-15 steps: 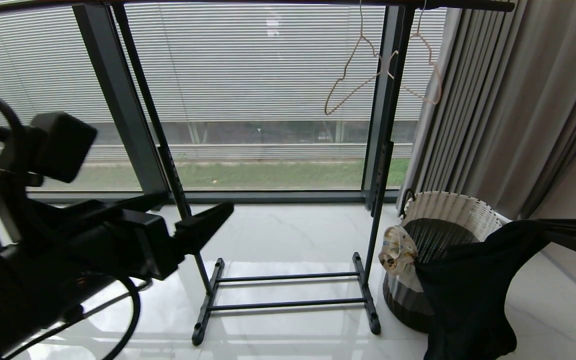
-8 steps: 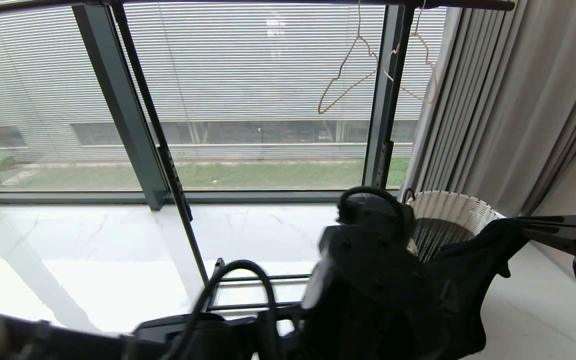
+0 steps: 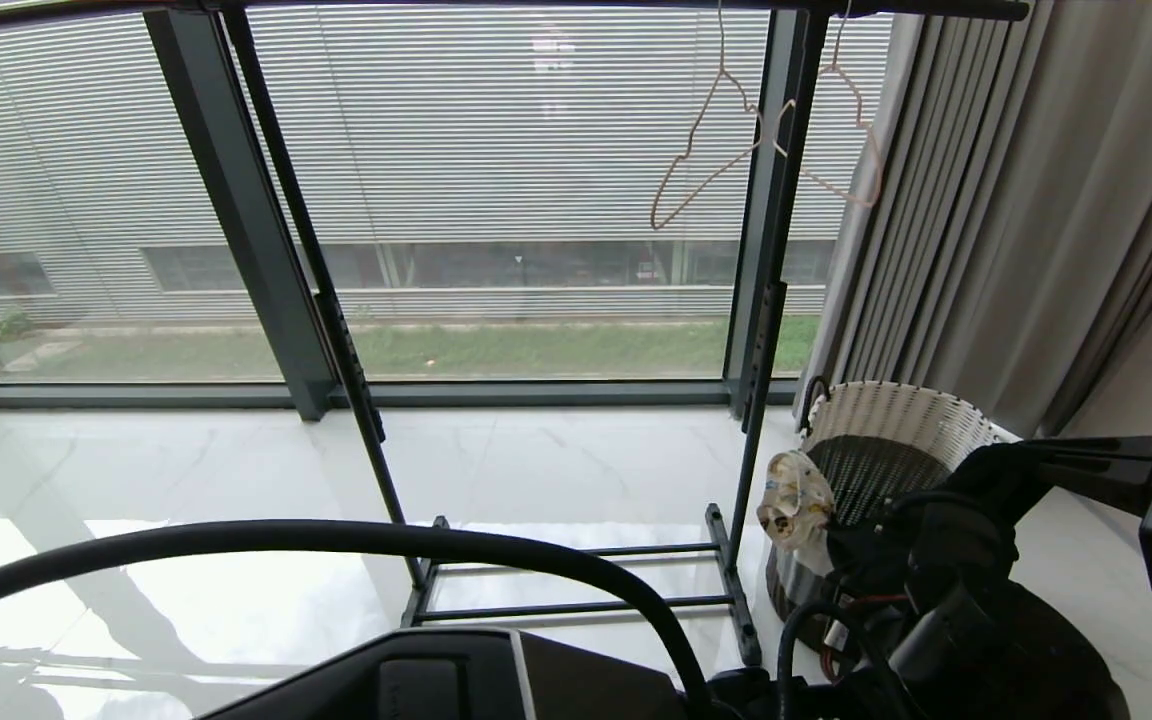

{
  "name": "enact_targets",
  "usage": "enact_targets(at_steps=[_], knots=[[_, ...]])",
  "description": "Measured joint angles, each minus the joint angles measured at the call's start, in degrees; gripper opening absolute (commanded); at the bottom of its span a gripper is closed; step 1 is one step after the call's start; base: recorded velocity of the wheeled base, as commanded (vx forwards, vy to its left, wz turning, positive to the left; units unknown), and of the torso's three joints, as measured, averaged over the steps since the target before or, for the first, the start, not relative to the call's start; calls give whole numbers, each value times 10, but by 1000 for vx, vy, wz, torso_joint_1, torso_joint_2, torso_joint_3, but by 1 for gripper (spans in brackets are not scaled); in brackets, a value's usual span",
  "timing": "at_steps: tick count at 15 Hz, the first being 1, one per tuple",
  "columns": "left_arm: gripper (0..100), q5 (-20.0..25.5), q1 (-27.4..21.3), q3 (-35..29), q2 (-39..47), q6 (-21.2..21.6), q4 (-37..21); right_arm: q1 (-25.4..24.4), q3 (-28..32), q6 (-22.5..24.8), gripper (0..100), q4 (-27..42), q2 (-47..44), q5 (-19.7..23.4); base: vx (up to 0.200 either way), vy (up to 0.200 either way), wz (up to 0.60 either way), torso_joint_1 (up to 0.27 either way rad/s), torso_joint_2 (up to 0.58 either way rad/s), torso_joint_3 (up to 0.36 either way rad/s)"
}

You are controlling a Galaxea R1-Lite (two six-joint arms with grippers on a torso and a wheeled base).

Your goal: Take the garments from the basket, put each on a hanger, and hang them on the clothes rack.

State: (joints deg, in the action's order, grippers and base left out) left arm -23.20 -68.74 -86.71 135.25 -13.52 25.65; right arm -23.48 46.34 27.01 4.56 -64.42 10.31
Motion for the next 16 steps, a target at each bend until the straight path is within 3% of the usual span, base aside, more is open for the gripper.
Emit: enact_targets(at_steps=[7, 16], knots=[[100, -42, 20, -4, 21, -1, 0, 0, 1, -13, 0, -2, -3, 1, 0, 0, 0, 0, 0, 0], [100, -52, 46, -1, 27, 0, 0, 0, 1, -16, 0, -2, -5, 12, 0, 0, 0, 0, 0, 0]])
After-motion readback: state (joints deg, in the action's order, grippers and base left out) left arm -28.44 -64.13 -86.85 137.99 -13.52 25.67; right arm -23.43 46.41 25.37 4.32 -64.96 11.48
